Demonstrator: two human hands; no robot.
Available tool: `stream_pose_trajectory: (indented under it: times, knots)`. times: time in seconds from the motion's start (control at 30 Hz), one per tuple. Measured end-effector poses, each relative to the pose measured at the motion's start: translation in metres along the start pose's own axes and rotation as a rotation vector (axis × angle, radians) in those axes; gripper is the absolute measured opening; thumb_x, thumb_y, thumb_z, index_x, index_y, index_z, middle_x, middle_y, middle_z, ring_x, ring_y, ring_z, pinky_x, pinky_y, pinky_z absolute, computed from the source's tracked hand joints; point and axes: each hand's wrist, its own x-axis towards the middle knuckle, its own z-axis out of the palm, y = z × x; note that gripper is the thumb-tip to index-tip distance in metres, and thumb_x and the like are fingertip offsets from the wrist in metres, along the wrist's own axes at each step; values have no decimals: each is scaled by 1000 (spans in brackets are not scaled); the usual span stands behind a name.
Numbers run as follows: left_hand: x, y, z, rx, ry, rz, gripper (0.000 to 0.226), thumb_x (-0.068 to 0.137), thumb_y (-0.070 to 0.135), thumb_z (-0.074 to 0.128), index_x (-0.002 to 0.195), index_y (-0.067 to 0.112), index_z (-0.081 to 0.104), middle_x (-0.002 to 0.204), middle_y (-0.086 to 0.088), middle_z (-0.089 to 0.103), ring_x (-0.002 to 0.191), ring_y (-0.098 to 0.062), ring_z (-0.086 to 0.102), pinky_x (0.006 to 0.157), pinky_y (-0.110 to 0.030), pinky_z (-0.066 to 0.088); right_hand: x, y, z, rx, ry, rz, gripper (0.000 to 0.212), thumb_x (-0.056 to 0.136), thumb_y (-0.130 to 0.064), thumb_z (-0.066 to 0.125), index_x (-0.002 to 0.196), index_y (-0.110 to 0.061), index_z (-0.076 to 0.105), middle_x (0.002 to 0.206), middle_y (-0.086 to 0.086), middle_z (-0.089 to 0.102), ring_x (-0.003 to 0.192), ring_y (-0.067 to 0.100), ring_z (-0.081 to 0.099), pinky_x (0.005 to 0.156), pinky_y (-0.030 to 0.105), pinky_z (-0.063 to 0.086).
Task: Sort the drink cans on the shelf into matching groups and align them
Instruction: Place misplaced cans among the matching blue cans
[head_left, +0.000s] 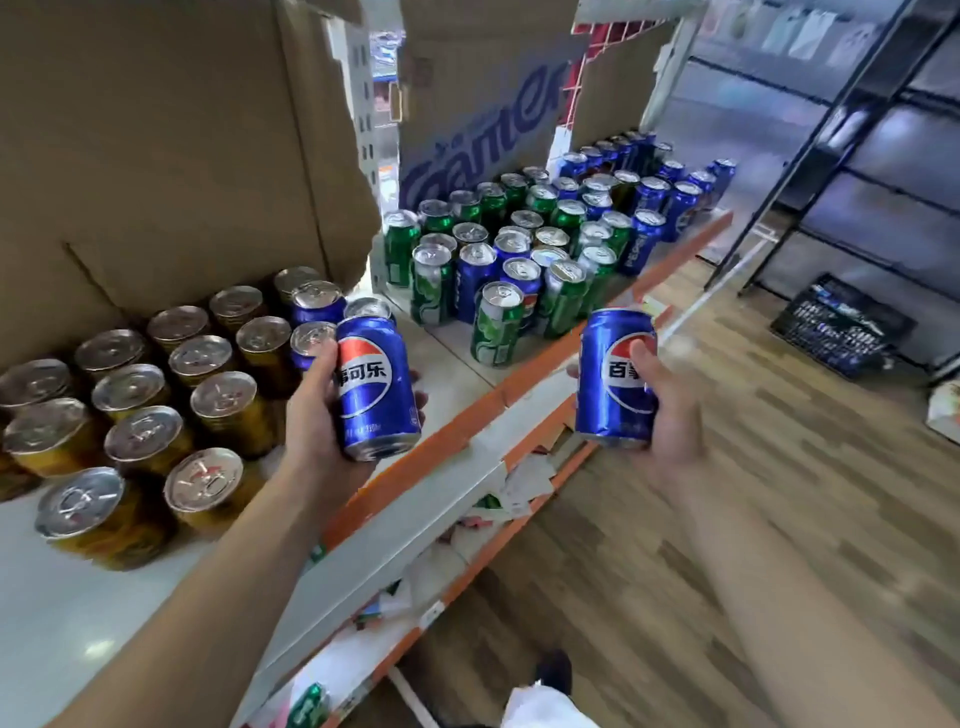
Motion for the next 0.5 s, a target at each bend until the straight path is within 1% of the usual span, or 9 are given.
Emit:
stream_pose_trajectory:
  times: [0.03,0.1,0.13,0.2,0.27,0.3,0.4,0.47,0.5]
  knots:
    - [1,-5,6,27,-6,-8,59,90,58,50,105,6,72,95,-16,72,74,-31,70,74,-37,57,-4,-1,-9,-9,27,-1,87,61,-54,82,127,-2,60,109,22,66,81,30,68,67,38,58]
    - [5,-15,19,88,-15,-16,58,89,58,52,110,6,68,94,-17,72,74,-32,70,74,-38,56,-9,-2,-26,-17,64,-13,105,48,-59,87,129,-1,57,107,20,66,85,32,65,67,39,58]
    - [6,-22,27,117,-15,-15,57,90,57,52,111,6,67,95,-17,72,75,-33,70,75,-39,55,-10,-3,-34,-13,74,-25,106,47,-60,87,129,0,57,106,19,66,86,33,64,69,40,57]
    - [7,-35,43,148,-4,-13,53,92,55,52,111,7,66,95,-17,72,75,-32,70,77,-41,55,-12,-4,-52,14,85,-45,93,57,-55,84,128,-1,58,108,21,65,87,33,63,74,42,53]
    - [8,-50,60,168,8,3,50,91,52,55,110,8,66,93,-16,73,78,-30,70,77,-42,57,-10,-8,-70,54,110,-48,73,72,-47,73,128,-2,59,110,23,63,86,32,63,76,42,52]
    - [10,-57,69,179,13,7,51,87,52,58,111,8,65,94,-16,73,81,-30,69,78,-43,58,-8,-11,-79,66,122,-41,66,77,-44,68,127,-3,60,110,22,64,85,31,63,77,41,51]
    - [17,-80,96,231,-3,31,65,75,56,60,118,7,64,98,-19,71,79,-32,70,74,-43,58,0,-24,-109,75,143,-29,60,79,-45,64,125,-6,61,104,17,67,85,29,65,76,41,52]
    - [21,-97,118,262,-39,61,59,80,55,56,116,8,64,94,-18,72,73,-31,71,69,-41,58,8,-35,-131,63,136,-33,60,81,-50,62,124,-7,63,100,13,70,83,28,67,74,40,54]
    - [23,-106,129,272,-49,77,56,83,55,55,114,9,65,92,-17,72,72,-30,71,71,-41,57,13,-41,-143,59,127,-40,59,83,-52,60,122,-8,64,97,11,71,81,26,68,72,39,55]
